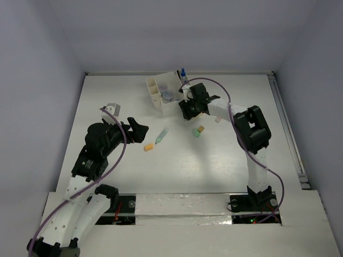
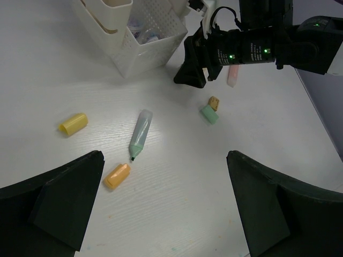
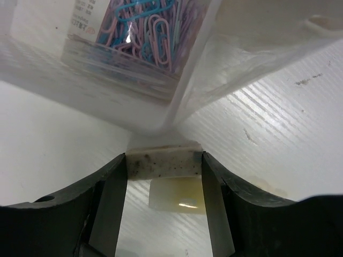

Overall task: Sort the stationery into containers
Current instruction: Pick up the stationery from the center of the board, then place the stationery in the storage box.

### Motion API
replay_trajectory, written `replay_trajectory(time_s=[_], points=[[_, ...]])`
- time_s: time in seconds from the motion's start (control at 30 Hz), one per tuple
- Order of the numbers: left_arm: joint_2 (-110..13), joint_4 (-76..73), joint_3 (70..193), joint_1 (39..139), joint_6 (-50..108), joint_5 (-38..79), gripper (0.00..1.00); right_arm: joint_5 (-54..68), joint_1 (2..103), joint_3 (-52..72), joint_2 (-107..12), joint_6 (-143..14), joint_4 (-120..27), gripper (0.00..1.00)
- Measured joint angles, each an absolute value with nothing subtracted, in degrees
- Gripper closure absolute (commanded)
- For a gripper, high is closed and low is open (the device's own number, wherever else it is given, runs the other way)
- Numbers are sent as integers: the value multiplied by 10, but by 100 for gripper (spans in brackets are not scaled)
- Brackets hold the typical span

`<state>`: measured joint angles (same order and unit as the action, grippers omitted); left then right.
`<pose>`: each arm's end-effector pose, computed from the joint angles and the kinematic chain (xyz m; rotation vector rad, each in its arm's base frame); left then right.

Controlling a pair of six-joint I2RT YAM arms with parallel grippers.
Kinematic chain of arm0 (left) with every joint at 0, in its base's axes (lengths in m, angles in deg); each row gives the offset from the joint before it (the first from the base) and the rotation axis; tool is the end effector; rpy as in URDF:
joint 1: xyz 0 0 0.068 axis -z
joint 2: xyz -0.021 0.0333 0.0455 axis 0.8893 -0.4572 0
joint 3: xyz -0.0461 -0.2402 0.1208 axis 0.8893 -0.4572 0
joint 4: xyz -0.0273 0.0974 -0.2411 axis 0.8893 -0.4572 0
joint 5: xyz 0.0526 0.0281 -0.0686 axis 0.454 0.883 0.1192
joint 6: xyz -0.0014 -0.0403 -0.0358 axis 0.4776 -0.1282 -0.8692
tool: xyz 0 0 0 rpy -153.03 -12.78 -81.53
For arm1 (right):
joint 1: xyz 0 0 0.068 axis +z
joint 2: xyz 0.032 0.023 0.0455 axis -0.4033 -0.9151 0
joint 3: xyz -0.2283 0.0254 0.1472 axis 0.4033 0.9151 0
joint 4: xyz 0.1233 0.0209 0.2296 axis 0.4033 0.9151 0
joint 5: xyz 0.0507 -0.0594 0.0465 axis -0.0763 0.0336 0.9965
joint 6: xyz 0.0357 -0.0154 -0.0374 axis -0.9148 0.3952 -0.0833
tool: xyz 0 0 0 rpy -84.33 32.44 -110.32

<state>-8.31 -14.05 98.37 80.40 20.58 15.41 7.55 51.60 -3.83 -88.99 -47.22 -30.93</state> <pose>0.1443 -0.0545 0.3279 0.1454 1.7339 -0.6854 0.4150 0.2247 0.1675 -0.8556 2.2919 0.3067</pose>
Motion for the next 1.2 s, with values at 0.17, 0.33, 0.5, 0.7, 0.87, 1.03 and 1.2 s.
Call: replay_trajectory(time_s=[0.17, 0.33, 0.5, 0.7, 0.87, 1.03, 1.2], points=[[-83, -140, 984, 804, 206, 154, 1, 87, 516, -23, -857, -485, -309, 46], [-83, -140, 984, 804, 206, 154, 1, 106, 522, -3, -777, -494, -312, 46], [-82, -140, 984, 804, 206, 157, 1, 148, 549, -8, -716, -510, -339, 46], [-82, -141, 984, 804, 206, 167, 1, 214, 587, -111, -759, -546, -355, 46], [-82, -141, 984, 804, 206, 172, 1, 248, 599, -255, -851, -592, -375, 46], [-82, -141, 984, 803, 206, 174, 1, 255, 598, -341, -924, -639, -392, 46], [-82, -141, 984, 803, 206, 174, 1, 237, 598, -381, -974, -674, -415, 46]])
